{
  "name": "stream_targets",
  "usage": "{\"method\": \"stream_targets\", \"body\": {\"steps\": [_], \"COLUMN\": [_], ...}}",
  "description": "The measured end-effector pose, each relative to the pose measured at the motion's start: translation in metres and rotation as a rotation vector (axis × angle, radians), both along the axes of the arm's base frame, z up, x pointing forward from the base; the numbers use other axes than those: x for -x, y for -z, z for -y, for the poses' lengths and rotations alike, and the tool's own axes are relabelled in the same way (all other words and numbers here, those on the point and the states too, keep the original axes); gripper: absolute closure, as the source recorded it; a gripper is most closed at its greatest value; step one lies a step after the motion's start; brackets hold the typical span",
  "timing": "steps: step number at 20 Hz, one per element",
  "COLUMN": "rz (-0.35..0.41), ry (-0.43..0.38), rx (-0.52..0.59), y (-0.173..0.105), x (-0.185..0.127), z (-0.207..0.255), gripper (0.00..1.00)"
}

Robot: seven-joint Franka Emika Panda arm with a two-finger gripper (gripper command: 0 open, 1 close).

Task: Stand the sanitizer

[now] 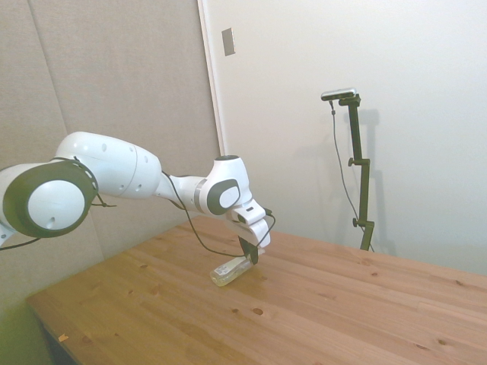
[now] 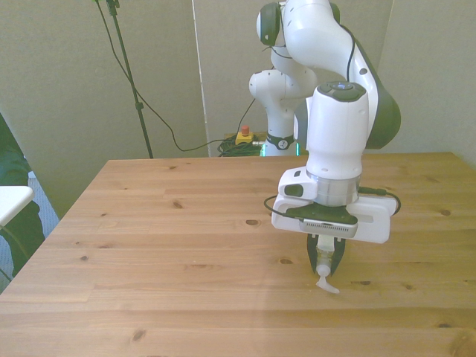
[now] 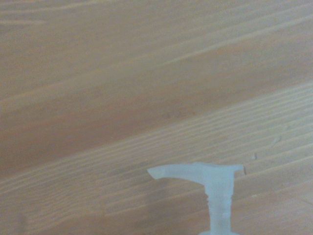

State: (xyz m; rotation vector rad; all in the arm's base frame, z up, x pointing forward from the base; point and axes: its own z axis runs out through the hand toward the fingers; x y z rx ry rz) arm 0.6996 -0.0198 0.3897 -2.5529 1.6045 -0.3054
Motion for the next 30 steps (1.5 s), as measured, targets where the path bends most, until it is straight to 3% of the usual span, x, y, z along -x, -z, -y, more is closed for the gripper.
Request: {"method": "stream_targets", "body": {"steps": [6, 11, 16, 25, 30], "rz": [0.230, 0.407, 0.527, 0.676, 0.701], "ry": [0.023, 0.089, 0.189, 0.305, 0.324], "rx": [0.095, 0.233, 0.346, 0.432, 0.453], "y": [-0.061, -0.067, -0.077, -0.042, -0.019], "x": [0.046, 0.080, 0.085, 0.047, 0.034], "z": [-0.003, -0.001, 0.021, 0.012, 0.008], "gripper": [1.00, 1.00, 1.00, 1.00, 1.00]}}
